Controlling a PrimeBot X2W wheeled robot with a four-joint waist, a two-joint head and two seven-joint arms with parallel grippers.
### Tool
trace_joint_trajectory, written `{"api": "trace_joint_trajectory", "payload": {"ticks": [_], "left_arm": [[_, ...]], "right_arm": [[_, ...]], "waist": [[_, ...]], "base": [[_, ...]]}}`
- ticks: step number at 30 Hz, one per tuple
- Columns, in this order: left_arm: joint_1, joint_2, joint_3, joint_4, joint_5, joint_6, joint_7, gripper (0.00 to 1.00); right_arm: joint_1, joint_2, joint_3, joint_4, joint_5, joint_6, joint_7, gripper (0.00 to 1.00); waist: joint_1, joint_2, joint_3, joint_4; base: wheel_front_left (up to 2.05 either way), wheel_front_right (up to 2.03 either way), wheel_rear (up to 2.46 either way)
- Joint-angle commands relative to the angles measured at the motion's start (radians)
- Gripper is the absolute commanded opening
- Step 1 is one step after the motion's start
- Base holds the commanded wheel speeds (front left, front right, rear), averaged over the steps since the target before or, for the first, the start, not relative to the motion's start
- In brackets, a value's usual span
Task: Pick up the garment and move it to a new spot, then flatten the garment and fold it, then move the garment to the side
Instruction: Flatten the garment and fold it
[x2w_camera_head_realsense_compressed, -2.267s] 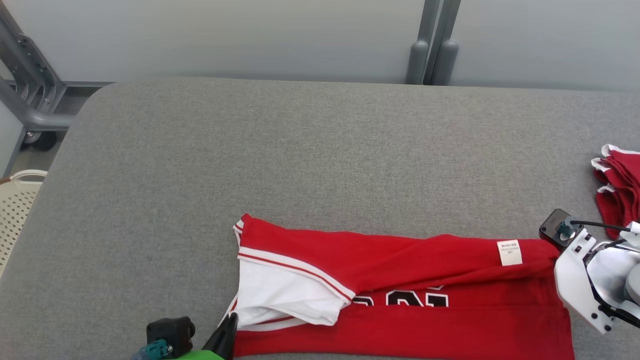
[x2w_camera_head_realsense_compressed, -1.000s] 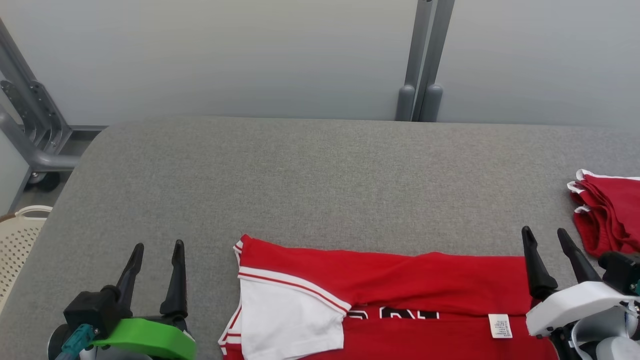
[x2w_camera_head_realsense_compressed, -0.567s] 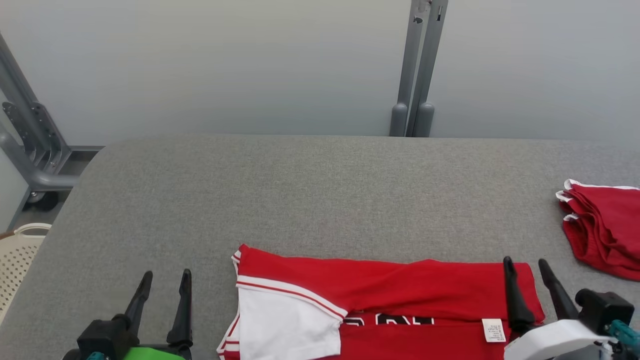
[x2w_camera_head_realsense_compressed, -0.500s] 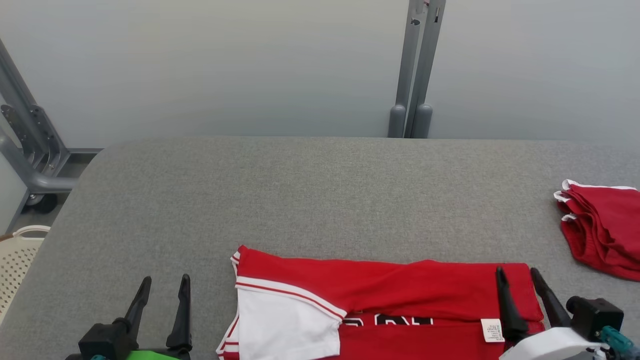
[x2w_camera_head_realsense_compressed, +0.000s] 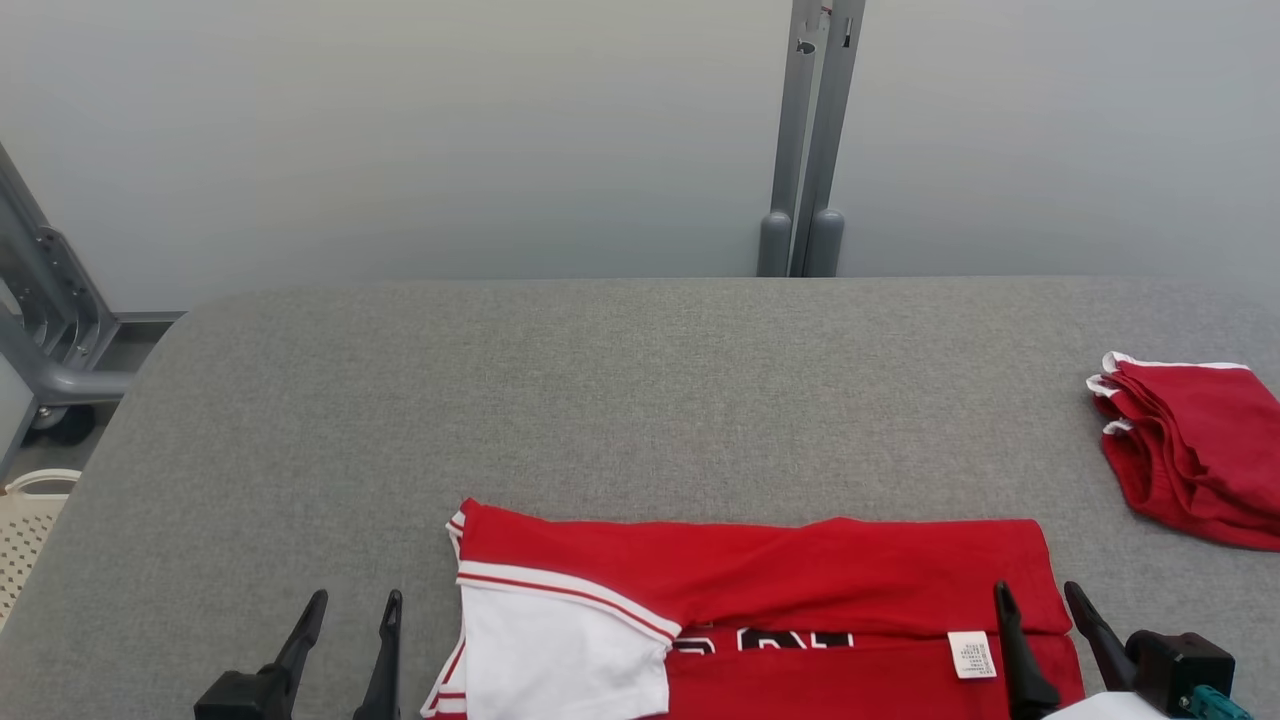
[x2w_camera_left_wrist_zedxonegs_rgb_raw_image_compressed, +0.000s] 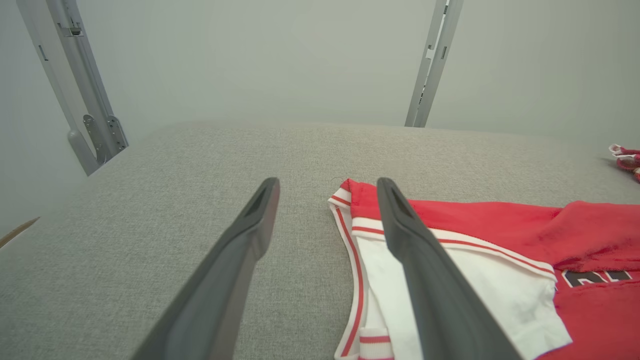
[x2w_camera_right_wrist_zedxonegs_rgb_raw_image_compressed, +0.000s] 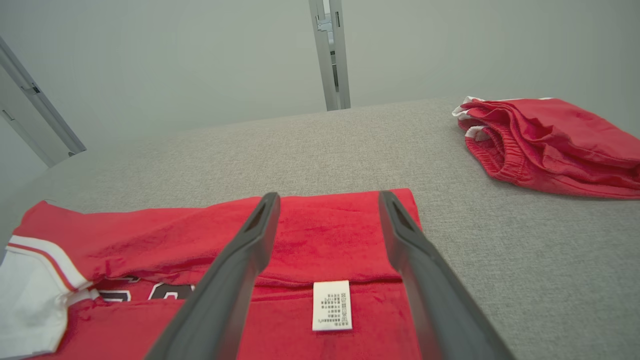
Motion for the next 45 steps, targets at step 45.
{"api": "trace_joint_trajectory", "payload": {"ticks": [45], "left_arm": [[-0.092,-0.011,-0.048,0.029,-0.009,-0.017,-0.003,1.00]], "right_arm": [[-0.181,0.004,-0.242,0.241,-0.083,0.000,0.198,1.00]], "waist": [[0.0000,0.0000,0.133,0.030]], "base": [[0.00,0.00,0.00]]}}
